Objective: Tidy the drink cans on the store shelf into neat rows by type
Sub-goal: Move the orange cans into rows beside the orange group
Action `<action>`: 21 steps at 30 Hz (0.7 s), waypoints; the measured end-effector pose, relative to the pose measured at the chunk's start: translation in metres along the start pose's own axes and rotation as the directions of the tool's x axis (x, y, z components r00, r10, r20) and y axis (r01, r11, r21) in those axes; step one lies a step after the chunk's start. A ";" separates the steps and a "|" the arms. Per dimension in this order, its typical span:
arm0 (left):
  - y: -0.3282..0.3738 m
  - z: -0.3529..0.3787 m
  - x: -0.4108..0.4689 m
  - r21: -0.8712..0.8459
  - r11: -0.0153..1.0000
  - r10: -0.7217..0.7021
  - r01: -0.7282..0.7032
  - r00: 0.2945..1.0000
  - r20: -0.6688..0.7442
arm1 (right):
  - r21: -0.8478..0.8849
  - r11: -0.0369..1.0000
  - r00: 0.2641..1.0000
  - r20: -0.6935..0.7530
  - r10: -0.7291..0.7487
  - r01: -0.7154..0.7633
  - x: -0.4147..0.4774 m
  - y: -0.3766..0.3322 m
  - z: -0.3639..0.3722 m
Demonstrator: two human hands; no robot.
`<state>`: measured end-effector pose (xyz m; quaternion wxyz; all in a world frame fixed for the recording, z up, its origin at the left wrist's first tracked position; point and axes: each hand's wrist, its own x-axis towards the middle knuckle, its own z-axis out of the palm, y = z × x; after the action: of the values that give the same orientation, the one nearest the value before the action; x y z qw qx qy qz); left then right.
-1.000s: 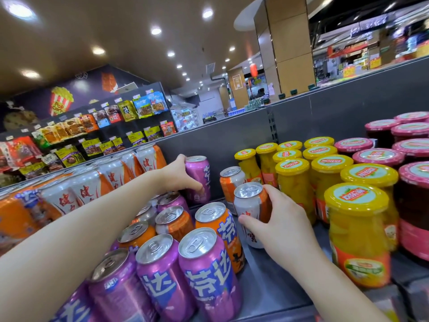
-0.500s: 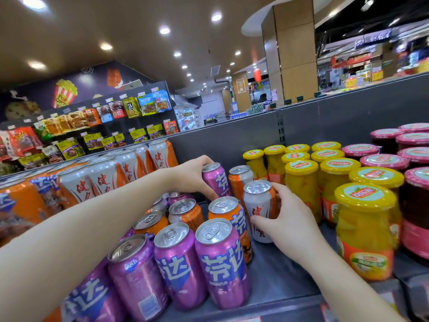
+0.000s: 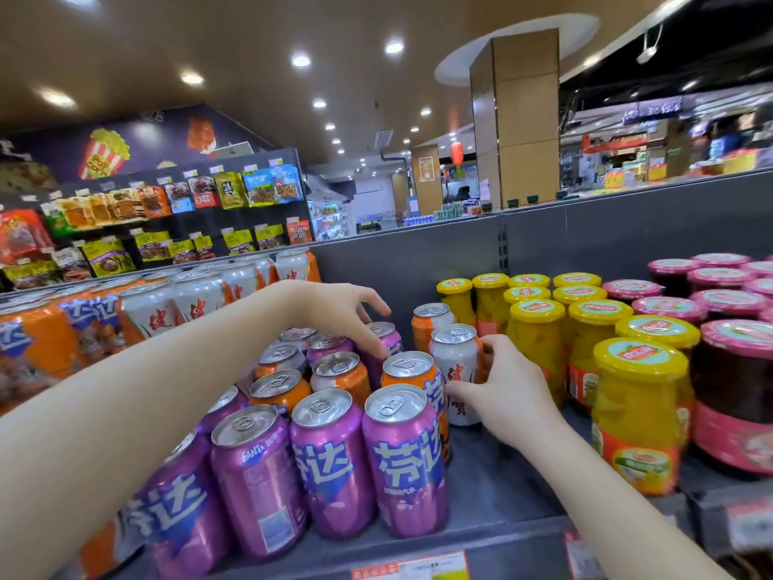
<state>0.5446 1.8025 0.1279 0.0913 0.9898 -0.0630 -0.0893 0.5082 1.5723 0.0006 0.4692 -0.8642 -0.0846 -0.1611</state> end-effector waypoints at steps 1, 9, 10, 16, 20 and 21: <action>0.001 -0.002 -0.007 -0.013 1.000 0.001 -0.001 1.000 -0.009 | -0.015 1.000 1.000 0.017 0.008 -0.008 0.002 -0.001 0.001; 0.027 0.020 -0.092 0.127 0.987 0.135 -0.098 0.936 -0.325 | 0.051 0.997 0.992 0.121 0.044 -0.051 0.009 -0.001 -0.001; 0.031 0.026 -0.105 0.137 0.982 0.172 -0.132 0.924 -0.342 | 0.054 0.997 0.989 0.136 0.050 -0.058 0.010 -0.002 0.001; 0.043 0.060 -0.159 0.100 0.962 0.272 -0.254 0.865 -0.422 | -0.015 0.999 0.997 0.074 0.033 -0.032 0.007 -0.003 0.003; 0.046 0.080 -0.164 0.122 0.963 0.269 -0.240 0.880 -0.392 | -0.063 0.996 0.996 0.043 0.073 -0.070 -0.011 -0.008 -0.011; 0.045 0.085 -0.160 0.176 0.962 0.264 -0.209 0.881 -0.392 | -0.062 0.996 0.996 0.045 0.073 -0.070 -0.017 -0.008 -0.014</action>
<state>0.3675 1.7662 0.0805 0.0490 0.9749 -0.1684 0.1372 0.4873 1.5653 0.0077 0.4464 -0.8839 -0.0598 -0.1263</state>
